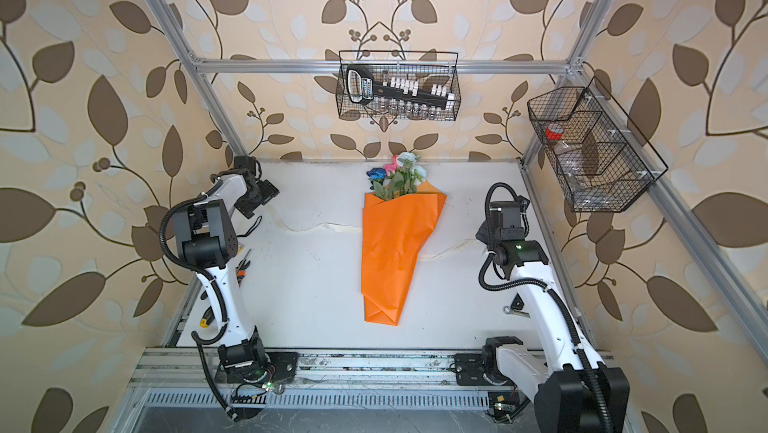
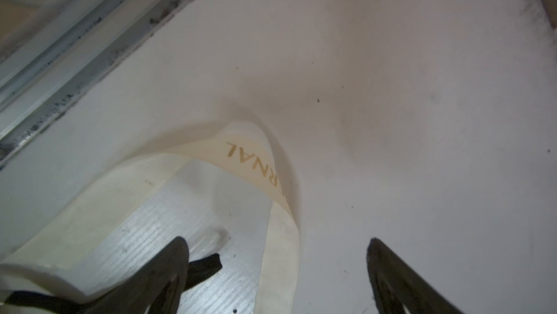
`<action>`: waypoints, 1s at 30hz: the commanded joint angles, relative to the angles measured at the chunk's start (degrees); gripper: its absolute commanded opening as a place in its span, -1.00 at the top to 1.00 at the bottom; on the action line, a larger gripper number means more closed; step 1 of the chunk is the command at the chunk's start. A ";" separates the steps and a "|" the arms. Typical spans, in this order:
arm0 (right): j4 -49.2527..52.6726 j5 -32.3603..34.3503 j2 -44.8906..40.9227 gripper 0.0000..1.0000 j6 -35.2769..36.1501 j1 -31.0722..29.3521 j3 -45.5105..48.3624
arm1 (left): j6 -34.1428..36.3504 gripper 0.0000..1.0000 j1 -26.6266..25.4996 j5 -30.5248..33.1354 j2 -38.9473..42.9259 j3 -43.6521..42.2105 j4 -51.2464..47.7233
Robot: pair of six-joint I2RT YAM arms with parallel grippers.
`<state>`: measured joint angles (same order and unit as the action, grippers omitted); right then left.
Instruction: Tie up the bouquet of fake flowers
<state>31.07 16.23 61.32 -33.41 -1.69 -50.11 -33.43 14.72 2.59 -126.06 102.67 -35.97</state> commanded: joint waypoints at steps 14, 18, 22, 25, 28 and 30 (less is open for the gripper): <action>-3.19 -2.86 8.13 1.00 4.29 0.63 -4.41 | -2.33 -0.81 1.01 -1.51 -6.84 8.86 -8.45; -3.86 -3.84 9.19 1.00 4.52 0.73 -4.32 | -3.81 -0.86 1.06 -1.73 -6.39 6.20 -5.76; -4.25 -3.99 9.39 1.00 4.58 0.81 -4.40 | -4.40 -0.79 1.07 -2.18 -9.07 8.06 -6.49; -4.43 -4.52 9.48 1.00 4.36 0.82 -4.64 | -4.97 -0.53 1.09 -2.06 -10.44 8.41 -4.64; -4.50 -4.59 9.61 1.00 4.24 0.82 -4.73 | -5.13 -0.26 1.27 -2.37 -12.81 10.75 -3.02; -4.44 -4.49 9.52 1.00 4.21 0.82 -4.73 | -5.60 -0.03 1.49 -2.66 -14.82 13.79 -4.22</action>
<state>27.03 12.19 70.48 -29.67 -1.04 -52.95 -38.02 15.84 1.45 -136.49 114.17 -38.65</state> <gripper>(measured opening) 0.049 0.561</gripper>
